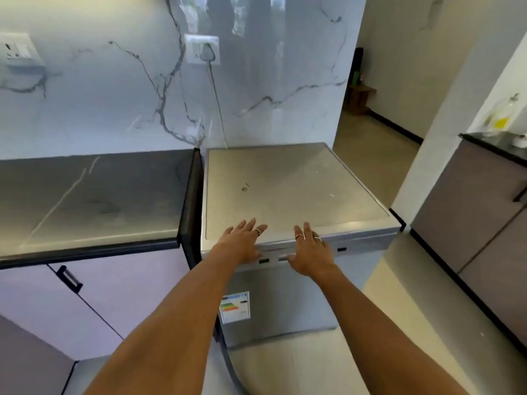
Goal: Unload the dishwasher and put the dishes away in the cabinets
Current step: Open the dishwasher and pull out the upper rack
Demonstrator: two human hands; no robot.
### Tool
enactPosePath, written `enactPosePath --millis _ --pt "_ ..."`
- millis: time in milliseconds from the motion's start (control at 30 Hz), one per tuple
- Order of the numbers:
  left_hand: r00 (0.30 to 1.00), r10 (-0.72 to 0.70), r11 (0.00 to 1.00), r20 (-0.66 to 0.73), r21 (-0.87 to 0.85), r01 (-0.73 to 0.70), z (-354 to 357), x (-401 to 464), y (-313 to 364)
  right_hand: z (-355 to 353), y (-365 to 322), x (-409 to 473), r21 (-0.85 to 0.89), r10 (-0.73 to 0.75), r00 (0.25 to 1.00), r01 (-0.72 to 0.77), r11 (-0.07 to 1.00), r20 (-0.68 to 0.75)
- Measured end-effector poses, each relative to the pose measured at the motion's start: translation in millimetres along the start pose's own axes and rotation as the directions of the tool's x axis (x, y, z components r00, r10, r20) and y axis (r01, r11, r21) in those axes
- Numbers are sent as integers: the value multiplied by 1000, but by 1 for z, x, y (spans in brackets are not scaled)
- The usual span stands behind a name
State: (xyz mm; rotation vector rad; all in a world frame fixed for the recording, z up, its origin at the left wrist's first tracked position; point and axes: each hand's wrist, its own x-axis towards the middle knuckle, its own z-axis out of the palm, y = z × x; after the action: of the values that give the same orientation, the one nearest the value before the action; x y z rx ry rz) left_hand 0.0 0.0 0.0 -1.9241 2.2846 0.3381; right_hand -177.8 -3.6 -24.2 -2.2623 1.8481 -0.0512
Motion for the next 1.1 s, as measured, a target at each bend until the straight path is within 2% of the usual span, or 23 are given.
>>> enactPosePath --millis 100,200,300,400,500,600,667,733,800,867,933,1100 --pt "997 14 997 75 81 -20 23 0 0 30 3 -17 29 43 994 -46 999 98" --pt "996 27 993 89 113 -37 46 5 9 56 13 -30 92 111 983 -126 988 145" --pt "999 2 991 45 137 -8 58 10 13 63 19 -28 290 161 974 -202 935 158" --pt "1000 -29 983 -4 180 29 65 19 12 70 20 -14 523 200 963 -265 810 179" --pt "998 -49 977 -38 205 55 68 30 12 72 21 -4 695 229 954 -300 654 196" --pt "998 -55 978 -1 200 54 69 44 17 73 24 9 811 283 925 -364 458 255" --pt "998 -59 979 -38 193 65 65 55 22 76 27 24 865 328 891 -411 289 314" --pt "994 -71 977 -85 196 86 57 64 30 81 30 43 898 367 850 -433 77 378" --pt "992 -75 963 -100 252 98 51 71 40 88 36 57 898 393 811 -424 -117 434" --pt "991 -78 944 -112 312 110 51 78 47 97 41 66 884 378 802 -383 -267 462" --pt "987 -83 935 -134 333 123 54 84 50 102 44 73 863 360 808 -330 -382 467" --pt "980 -128 909 -155 376 178 73 85 53 106 49 94 752 384 768 -185 -632 512"
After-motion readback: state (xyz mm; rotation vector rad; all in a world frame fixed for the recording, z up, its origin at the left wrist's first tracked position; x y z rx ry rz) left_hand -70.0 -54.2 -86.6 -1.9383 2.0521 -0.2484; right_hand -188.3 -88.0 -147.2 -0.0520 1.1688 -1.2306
